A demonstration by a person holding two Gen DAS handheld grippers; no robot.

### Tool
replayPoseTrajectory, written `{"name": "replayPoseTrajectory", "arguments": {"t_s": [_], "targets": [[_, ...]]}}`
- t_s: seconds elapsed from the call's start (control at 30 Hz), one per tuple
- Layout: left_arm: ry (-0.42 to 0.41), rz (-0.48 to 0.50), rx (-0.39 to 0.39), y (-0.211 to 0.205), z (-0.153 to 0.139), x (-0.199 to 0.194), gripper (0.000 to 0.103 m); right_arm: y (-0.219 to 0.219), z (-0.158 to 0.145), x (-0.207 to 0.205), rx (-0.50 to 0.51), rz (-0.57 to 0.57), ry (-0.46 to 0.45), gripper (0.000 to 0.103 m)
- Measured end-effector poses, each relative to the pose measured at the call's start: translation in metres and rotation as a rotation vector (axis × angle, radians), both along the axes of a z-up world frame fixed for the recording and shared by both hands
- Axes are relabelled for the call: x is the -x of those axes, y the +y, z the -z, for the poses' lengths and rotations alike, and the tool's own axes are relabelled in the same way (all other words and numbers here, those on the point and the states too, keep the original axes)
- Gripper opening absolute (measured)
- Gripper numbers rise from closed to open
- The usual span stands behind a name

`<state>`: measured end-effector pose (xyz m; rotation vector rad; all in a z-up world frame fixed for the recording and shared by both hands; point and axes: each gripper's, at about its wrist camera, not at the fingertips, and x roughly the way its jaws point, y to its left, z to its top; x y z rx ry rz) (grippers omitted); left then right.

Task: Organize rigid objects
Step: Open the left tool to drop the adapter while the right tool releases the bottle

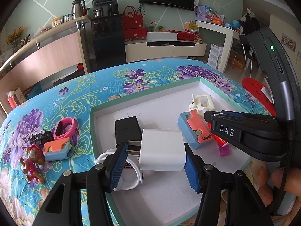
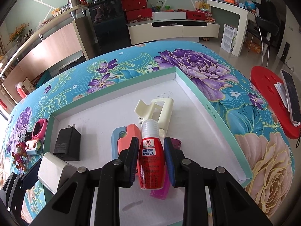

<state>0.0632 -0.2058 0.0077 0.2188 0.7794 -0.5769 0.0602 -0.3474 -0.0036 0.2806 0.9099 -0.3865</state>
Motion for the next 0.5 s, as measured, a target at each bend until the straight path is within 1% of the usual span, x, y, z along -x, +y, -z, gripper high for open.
{"name": "replayPoseTrajectory", "arguments": {"t_s": [0.07, 0.2, 0.4, 0.5], "targets": [[-0.008, 0.003, 0.007, 0.001, -0.002, 0.001, 0.064, -0.001, -0.002, 0.001, 0.005, 0.005, -0.008, 0.03], [-0.042, 0.003, 0.019, 0.003, -0.009, 0.002, 0.065, -0.002, -0.007, 0.003, 0.003, 0.011, -0.034, 0.035], [-0.063, -0.023, 0.031, 0.012, -0.017, 0.0, 0.065, -0.001, -0.015, 0.006, 0.002, 0.01, -0.074, 0.035], [-0.083, -0.052, 0.046, 0.022, -0.025, -0.003, 0.065, 0.001, -0.015, 0.005, 0.006, 0.0, -0.073, 0.035]]}}
